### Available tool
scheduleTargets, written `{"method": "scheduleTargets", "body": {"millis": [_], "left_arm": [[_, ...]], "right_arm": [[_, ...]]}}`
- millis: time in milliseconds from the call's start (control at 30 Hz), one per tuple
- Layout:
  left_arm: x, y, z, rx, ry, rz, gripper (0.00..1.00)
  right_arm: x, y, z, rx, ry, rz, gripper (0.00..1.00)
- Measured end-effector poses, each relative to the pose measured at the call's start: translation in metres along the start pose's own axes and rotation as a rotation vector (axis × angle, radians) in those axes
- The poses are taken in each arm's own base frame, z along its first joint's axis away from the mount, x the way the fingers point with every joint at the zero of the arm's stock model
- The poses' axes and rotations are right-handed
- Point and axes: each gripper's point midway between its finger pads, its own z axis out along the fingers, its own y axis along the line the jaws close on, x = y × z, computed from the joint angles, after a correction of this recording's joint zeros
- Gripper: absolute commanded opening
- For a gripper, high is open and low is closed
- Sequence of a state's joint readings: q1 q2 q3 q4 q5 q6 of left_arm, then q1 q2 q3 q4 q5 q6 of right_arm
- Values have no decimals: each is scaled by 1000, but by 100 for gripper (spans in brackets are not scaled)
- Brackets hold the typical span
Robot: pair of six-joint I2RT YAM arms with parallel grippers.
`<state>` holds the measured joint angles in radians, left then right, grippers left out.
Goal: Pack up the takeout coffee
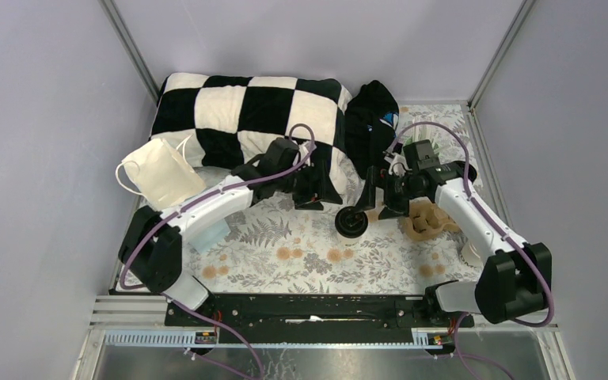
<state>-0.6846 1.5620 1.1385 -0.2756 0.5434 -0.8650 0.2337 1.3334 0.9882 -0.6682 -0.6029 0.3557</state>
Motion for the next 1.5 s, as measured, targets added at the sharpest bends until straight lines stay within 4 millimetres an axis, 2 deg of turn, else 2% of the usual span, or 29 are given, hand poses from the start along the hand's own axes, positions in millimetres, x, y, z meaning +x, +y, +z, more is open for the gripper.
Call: {"method": "scheduleTargets", "body": {"millis": [167, 300, 400, 500, 667, 800, 1000, 1200, 1367, 1500], "left_arm": [[-5, -1, -28, -85, -50, 33, 92], [-16, -20, -62, -103, -137, 79, 95], [-22, -37, -86, -84, -206, 110, 96], [-22, -45, -102, -79, -241, 125, 97], [-19, -38, -105, -115, -241, 113, 97], [-16, -30, -107, -147, -233, 107, 97], [-13, -25, -112, -172, -226, 109, 98], [-18, -29, -121, -177, -239, 129, 98], [-25, -30, -127, -179, -256, 144, 98], [-26, -26, -128, -191, -253, 142, 98]], "right_arm": [[6, 25, -12, 130, 6, -160, 100], [3, 50, -22, 261, -33, -339, 100], [0, 64, -16, 365, -40, -459, 100], [2, 61, -2, 456, -4, -511, 100], [6, 45, 14, 591, 59, -556, 98], [8, 47, 18, 622, 69, -589, 92], [8, 46, 24, 644, 79, -603, 88], [9, 41, 32, 662, 107, -600, 84], [10, 40, 32, 664, 108, -598, 81], [10, 39, 32, 667, 111, -597, 83]]}}
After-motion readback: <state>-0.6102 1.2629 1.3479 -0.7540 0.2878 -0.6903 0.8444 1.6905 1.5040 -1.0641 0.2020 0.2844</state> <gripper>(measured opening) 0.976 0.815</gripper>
